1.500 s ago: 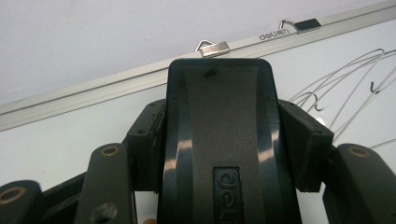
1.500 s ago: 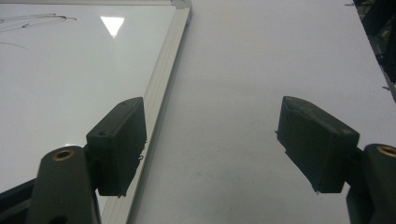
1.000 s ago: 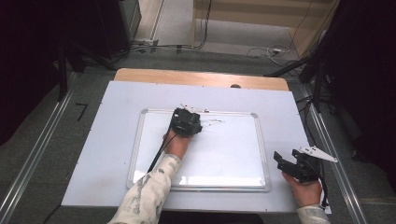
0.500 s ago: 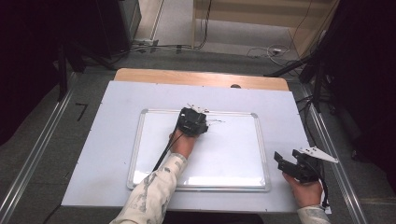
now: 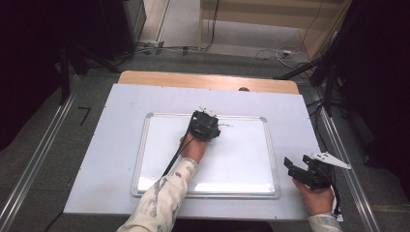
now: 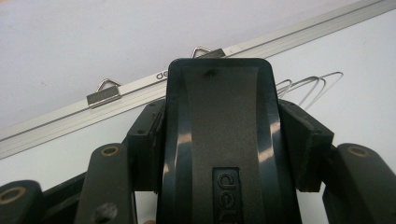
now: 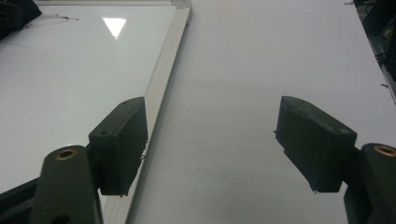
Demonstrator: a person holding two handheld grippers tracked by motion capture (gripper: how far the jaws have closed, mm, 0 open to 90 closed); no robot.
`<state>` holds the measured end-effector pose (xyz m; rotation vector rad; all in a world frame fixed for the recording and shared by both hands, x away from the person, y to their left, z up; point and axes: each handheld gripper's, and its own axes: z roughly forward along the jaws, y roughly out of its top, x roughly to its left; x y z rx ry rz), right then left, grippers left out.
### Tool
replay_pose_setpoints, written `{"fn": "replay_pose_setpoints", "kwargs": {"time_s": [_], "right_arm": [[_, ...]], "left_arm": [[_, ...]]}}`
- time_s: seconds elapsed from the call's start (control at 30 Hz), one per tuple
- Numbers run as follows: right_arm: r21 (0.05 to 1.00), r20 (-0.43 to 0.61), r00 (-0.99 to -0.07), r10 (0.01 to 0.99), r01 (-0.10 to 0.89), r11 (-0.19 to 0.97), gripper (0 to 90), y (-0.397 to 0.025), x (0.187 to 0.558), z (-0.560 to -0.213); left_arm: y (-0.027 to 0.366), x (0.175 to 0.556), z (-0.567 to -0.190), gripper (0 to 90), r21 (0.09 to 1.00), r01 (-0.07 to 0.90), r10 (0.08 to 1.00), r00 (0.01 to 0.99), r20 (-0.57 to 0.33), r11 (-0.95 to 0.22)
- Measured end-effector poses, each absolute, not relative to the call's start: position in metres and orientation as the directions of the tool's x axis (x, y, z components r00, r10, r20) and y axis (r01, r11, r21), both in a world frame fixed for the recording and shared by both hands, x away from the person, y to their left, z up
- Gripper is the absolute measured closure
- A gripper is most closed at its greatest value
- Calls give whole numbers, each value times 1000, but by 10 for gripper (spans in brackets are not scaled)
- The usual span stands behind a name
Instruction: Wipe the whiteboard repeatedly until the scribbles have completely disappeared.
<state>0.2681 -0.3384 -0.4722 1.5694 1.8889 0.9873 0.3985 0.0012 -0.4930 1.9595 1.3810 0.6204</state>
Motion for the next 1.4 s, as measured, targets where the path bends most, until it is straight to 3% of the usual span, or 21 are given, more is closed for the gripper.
{"fn": "replay_pose_setpoints", "kwargs": {"time_s": [1.4], "right_arm": [[782,85,-226,970,619,76,250,-339,268,-472]], "left_arm": [[-53,406,-492,410,740,612,916,402,13,-280]]}}
